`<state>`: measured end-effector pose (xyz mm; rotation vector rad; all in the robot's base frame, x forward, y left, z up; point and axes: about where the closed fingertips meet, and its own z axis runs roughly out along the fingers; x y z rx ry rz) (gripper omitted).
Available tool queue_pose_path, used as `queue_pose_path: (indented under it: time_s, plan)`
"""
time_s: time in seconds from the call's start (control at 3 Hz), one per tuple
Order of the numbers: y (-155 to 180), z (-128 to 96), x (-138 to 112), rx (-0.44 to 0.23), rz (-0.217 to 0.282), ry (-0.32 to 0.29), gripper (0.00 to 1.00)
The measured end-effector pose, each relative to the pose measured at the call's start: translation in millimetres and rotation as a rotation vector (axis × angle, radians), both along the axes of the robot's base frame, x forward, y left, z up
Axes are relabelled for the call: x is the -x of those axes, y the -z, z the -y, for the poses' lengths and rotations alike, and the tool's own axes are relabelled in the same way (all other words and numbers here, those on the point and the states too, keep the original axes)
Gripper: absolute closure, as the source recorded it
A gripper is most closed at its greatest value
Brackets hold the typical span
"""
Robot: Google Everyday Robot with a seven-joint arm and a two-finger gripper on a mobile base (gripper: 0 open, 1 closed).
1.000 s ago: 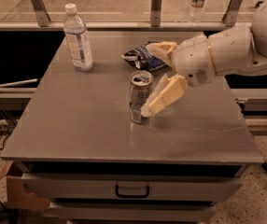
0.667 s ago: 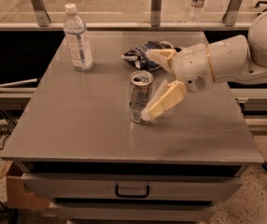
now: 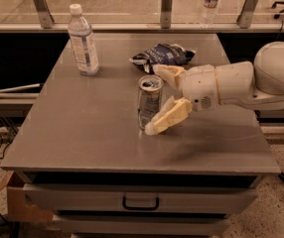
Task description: Move redbull can near blue plastic bottle
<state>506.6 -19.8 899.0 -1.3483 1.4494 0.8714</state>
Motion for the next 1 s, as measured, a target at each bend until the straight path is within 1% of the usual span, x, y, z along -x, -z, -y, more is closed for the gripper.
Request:
queue_pose_path:
  time_s: [0.33,1.0]
  plan:
    - [4.2,-5.4,-1.2,-0.034,-0.002,-0.007,0.26]
    - [9.5,-10.3,-1.4,-0.068,-0.008,-0.023,0.72]
